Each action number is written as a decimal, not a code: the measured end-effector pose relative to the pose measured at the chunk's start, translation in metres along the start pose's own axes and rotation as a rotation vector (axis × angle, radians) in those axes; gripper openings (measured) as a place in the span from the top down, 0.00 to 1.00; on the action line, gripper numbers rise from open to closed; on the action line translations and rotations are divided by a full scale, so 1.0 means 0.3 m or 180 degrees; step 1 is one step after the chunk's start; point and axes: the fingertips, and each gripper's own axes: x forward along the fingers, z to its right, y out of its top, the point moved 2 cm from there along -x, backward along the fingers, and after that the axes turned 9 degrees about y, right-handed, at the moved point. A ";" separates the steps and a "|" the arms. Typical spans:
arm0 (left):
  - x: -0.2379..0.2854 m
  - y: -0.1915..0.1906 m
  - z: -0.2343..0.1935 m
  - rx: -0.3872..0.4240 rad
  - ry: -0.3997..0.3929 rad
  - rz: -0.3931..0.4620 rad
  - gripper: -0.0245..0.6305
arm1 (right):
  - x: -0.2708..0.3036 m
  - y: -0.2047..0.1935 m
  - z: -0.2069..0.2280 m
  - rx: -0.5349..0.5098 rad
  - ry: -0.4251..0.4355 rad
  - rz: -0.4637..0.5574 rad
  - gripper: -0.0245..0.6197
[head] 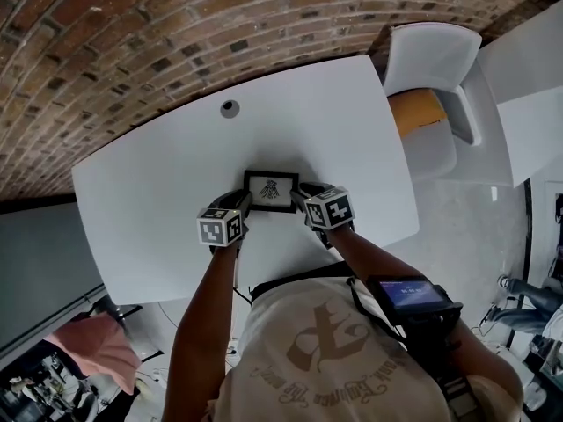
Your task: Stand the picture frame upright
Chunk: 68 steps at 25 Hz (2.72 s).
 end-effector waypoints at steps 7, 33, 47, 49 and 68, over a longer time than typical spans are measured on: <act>0.006 0.013 -0.024 0.0006 0.0169 -0.0031 0.81 | 0.019 -0.014 0.009 -0.0003 -0.0092 -0.0128 0.74; 0.034 -0.051 -0.008 -0.0177 0.0294 -0.0456 0.82 | 0.029 -0.006 0.003 -0.0130 -0.0258 -0.0261 0.75; -0.013 -0.051 0.037 -0.0385 0.0323 -0.0307 0.84 | -0.029 0.042 -0.017 -0.0649 -0.0243 -0.0117 0.78; -0.015 -0.041 0.052 -0.0407 0.0312 -0.0255 0.84 | -0.045 0.053 -0.012 -0.0722 -0.0251 -0.0093 0.78; 0.070 0.226 0.136 -0.0235 0.0246 0.0233 0.83 | -0.160 0.331 0.112 -0.1299 -0.0165 0.0422 0.79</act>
